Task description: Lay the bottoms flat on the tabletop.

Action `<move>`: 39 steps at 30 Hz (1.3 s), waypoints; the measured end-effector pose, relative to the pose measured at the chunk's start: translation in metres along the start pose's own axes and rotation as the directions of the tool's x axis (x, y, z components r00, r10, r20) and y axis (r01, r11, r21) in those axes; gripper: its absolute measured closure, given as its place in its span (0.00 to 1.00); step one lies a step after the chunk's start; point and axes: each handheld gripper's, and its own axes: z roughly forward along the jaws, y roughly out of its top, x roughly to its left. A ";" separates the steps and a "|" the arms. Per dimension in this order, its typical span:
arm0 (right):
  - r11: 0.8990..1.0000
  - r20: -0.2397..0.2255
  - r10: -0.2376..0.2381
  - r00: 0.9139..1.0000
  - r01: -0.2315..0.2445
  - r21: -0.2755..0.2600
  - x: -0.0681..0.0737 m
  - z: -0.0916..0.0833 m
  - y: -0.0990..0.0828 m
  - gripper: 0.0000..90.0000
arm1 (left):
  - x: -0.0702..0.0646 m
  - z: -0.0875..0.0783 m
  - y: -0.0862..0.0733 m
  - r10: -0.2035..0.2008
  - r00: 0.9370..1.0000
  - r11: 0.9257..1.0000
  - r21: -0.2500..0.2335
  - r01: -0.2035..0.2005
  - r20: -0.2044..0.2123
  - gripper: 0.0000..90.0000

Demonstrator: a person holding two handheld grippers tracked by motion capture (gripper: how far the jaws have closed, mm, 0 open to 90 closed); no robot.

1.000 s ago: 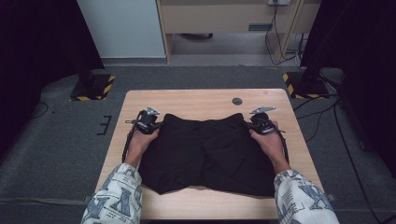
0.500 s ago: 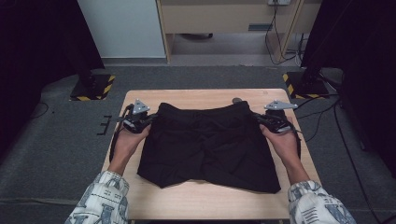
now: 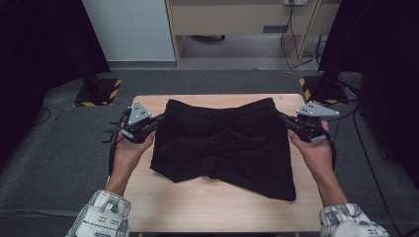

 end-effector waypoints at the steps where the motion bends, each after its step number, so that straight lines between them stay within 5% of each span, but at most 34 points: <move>1: 1.000 0.010 -0.005 1.000 0.005 0.020 -0.001 0.005 0.000 0.99 | 0.001 0.002 0.000 -0.002 1.000 1.000 0.006 0.002 -0.001 0.99; 3: 0.998 0.018 0.008 1.000 -0.009 0.054 -0.004 0.013 -0.001 0.99 | 0.002 0.009 0.000 0.002 1.000 1.000 0.028 -0.002 -0.007 0.99; 12: 1.000 0.016 0.014 1.000 -0.014 0.010 -0.004 0.015 0.014 0.99 | 0.014 0.009 0.007 -0.016 1.000 1.000 0.022 0.017 -0.023 0.99; 17: 0.998 0.036 -0.063 0.997 0.064 -0.020 -0.001 0.001 0.032 0.99 | 0.014 0.002 0.018 -0.016 0.999 1.000 -0.013 0.016 -0.034 0.99; 25: 0.998 0.057 -0.042 0.998 0.039 0.050 -0.016 0.021 0.020 0.99 | 0.014 0.026 0.026 -0.011 0.999 0.999 0.037 0.013 -0.035 0.99; 39: 0.994 0.037 0.010 0.999 -0.014 0.107 -0.033 0.068 0.003 0.99 | 0.038 0.079 0.010 -0.055 0.998 0.991 0.122 0.059 -0.041 0.99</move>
